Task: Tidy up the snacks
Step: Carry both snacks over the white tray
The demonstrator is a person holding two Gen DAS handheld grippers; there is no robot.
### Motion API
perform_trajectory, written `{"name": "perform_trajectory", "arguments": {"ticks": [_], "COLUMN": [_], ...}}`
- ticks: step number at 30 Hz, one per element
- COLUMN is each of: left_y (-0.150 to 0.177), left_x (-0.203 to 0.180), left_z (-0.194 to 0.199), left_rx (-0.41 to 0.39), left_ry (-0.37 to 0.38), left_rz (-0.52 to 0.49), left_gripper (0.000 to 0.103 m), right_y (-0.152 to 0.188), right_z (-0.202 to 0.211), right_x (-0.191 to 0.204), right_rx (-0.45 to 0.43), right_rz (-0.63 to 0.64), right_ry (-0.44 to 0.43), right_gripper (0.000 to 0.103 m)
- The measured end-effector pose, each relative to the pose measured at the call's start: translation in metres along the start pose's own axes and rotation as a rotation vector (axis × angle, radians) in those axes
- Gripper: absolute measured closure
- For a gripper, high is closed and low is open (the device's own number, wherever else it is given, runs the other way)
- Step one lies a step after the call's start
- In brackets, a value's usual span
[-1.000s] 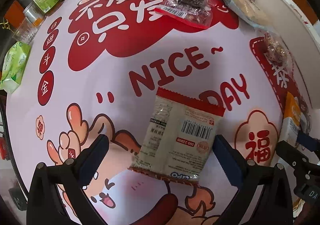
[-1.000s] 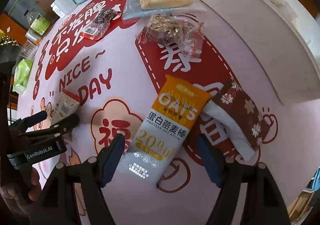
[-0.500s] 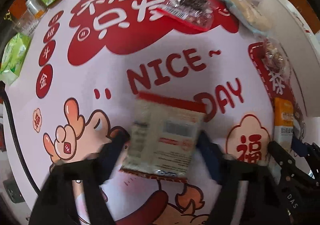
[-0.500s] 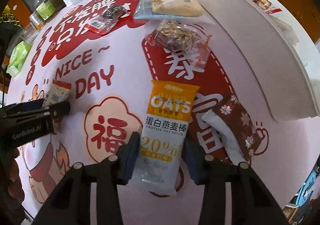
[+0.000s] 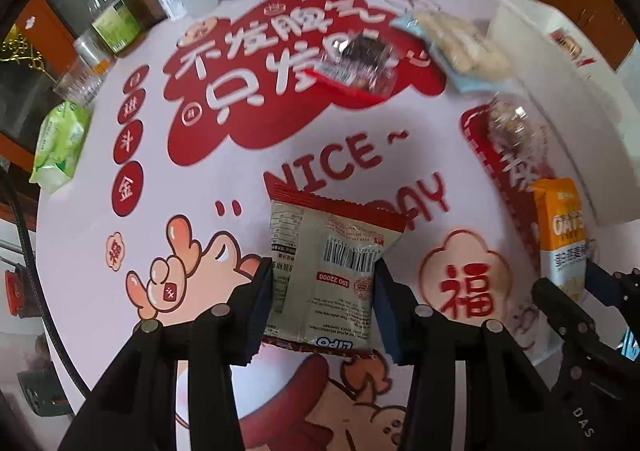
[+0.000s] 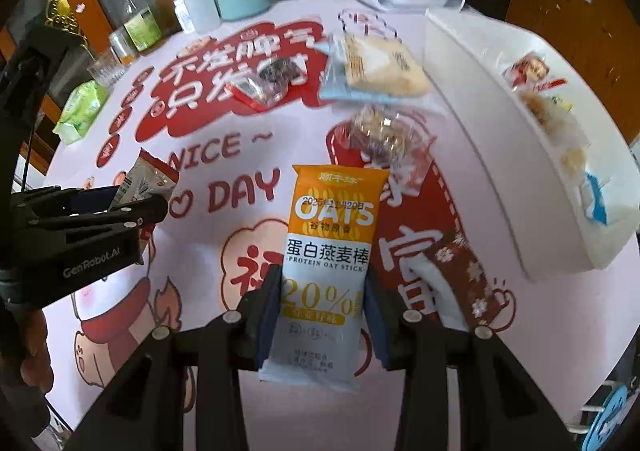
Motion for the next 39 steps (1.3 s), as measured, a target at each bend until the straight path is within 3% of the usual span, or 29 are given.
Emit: {"name": "perform_trajectory", "arguments": {"ticks": [11, 21, 39], "left_y": [-0.013, -0.041, -0.186], "left_x": [-0.015, -0.067, -0.225], "left_z": [0.077, 0.127, 0.152], "left_rx": [-0.145, -0.233, -0.316], "left_ry": [0.012, 0.043, 0.098], "left_rz": [0.022, 0.062, 0.137], "left_gripper": [0.058, 0.058, 0.058], "right_y": [-0.013, -0.04, -0.157], "right_z": [0.056, 0.098, 0.133], "right_x": [-0.016, -0.073, -0.258], "right_rx": [-0.104, -0.178, -0.3], "right_rz": [0.021, 0.033, 0.015], "right_ry": [-0.06, -0.125, -0.135], "right_gripper": [0.064, 0.064, 0.064]}}
Point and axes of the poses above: each gripper's, at about its wrist camera, not at the fingertips, and z roughly against the way its jaws point, x to its left, y to its underside, the point moved 4 cm from there along -z, roughly the way its jaws point, and after that the axes turned 15 degrees about -z, right-handed, at the moved point
